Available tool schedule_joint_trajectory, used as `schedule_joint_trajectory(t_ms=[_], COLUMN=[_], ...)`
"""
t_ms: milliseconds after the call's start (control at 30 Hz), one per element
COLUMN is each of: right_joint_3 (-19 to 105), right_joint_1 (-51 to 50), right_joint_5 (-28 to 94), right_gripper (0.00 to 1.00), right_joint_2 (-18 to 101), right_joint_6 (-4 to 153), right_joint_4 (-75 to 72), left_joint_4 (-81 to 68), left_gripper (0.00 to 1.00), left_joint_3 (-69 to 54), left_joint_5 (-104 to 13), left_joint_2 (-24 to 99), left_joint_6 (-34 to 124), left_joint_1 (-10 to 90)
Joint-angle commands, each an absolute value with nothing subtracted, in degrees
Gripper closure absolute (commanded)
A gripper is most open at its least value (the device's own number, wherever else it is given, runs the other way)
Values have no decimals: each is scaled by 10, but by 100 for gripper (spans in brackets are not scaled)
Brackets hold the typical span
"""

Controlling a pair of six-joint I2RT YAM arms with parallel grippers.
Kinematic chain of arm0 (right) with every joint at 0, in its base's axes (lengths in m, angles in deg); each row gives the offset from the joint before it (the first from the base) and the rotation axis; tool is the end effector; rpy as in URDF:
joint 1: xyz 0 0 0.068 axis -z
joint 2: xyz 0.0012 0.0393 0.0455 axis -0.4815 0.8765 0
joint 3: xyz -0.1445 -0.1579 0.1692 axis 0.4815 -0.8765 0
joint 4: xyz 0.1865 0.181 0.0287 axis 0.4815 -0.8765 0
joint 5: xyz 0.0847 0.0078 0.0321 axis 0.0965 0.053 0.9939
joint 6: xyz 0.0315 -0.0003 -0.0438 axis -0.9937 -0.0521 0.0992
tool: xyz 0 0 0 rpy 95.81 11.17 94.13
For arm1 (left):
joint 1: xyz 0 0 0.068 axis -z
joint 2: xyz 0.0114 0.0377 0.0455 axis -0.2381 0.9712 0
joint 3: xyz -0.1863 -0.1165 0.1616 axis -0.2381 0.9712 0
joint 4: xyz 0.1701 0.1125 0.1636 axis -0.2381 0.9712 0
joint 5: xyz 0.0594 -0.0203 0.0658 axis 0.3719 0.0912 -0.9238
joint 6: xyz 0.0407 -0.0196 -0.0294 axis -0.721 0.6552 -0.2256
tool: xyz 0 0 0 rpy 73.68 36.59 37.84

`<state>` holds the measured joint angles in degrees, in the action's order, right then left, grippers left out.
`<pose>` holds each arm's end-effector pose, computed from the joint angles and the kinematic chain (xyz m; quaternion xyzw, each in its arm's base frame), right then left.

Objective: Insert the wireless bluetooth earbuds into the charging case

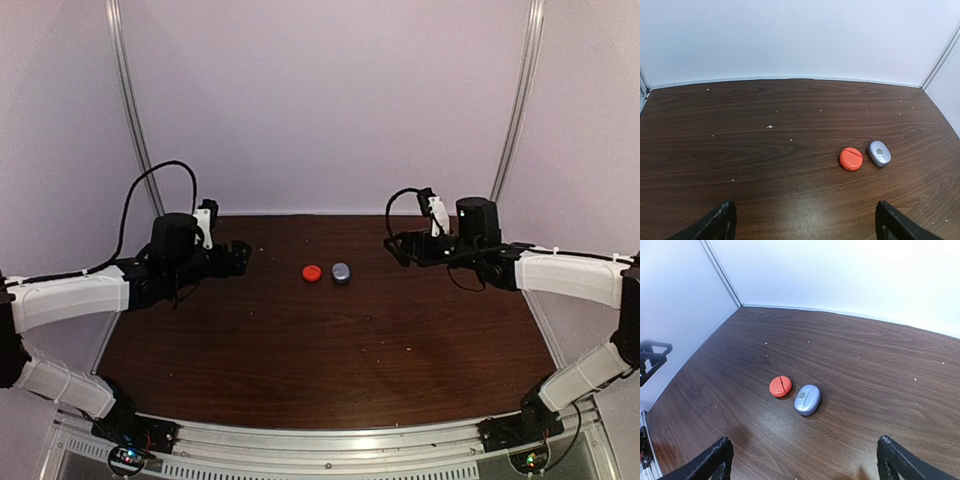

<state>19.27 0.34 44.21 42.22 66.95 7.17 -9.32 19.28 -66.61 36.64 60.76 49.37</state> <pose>0.2807 0.1649 0.2631 -0.1883 0.8018 0.3265 0.4638 0.2415 -0.1632 0.2560 0.0024 0.8361 -0.2015 0.5102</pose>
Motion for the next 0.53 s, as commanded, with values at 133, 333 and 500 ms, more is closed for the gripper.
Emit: schedule_joint_trajectory(t_ms=[133,333,500], right_joint_3=[16,-79,-100], right_joint_1=[7,7,8], right_joint_5=[380,361,360], right_gripper=[0,0,0], right_joint_2=[255,172,161], right_joint_6=[646,629,629], right_joint_4=[133,173,182], left_joint_4=[-88,-92,-105], left_gripper=[2,2,2], left_joint_3=[312,348,339], left_joint_5=[-703,-705,-707], left_joint_2=[267,260,273], left_joint_6=[680,697,690], left_joint_1=[487,487,487])
